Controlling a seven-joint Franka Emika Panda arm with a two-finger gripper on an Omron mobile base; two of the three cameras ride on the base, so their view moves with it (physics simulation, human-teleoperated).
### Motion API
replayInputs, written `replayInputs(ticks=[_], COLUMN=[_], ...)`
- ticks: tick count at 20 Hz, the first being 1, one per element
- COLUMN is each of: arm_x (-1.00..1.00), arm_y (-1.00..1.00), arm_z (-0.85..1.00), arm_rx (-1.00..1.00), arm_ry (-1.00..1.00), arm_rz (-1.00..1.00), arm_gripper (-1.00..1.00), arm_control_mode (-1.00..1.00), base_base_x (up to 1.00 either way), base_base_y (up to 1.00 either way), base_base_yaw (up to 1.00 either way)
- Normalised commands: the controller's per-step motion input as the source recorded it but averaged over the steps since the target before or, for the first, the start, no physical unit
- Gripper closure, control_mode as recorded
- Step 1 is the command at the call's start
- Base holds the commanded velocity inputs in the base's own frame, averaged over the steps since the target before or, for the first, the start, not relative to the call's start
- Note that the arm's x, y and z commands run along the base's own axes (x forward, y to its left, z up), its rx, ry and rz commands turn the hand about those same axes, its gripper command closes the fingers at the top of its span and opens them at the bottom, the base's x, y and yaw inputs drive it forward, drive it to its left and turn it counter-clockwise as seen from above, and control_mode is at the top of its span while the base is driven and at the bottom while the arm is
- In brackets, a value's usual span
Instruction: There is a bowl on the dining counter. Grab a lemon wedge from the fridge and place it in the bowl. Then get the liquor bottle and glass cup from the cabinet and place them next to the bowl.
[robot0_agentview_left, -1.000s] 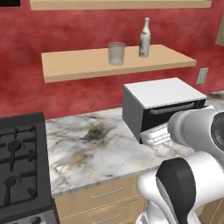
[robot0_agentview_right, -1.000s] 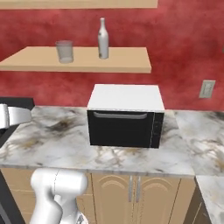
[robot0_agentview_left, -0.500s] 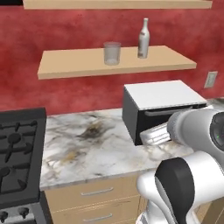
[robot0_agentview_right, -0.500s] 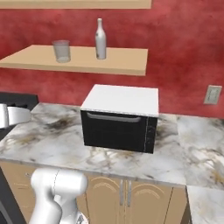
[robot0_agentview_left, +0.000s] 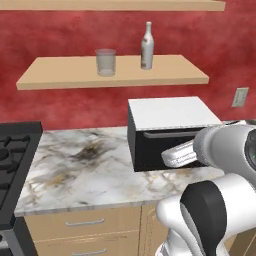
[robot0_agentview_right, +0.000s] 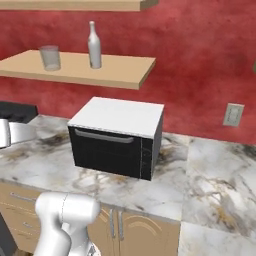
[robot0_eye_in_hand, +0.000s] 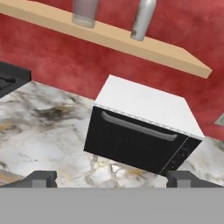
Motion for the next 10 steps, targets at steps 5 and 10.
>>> replayInputs(ticks=[5,10], arm_x=[0.0,0.0], arm_y=[0.0,0.0], arm_z=[0.0,0.0], arm_rx=[0.0,0.0], arm_ry=[0.0,0.0], arm_rz=[0.0,0.0], arm_gripper=[-1.0,-1.0], arm_control_mode=[1.0,1.0], base_base_x=[0.82,0.69], base_base_y=[-0.29,-0.25], base_base_yaw=[0.09,0.12])
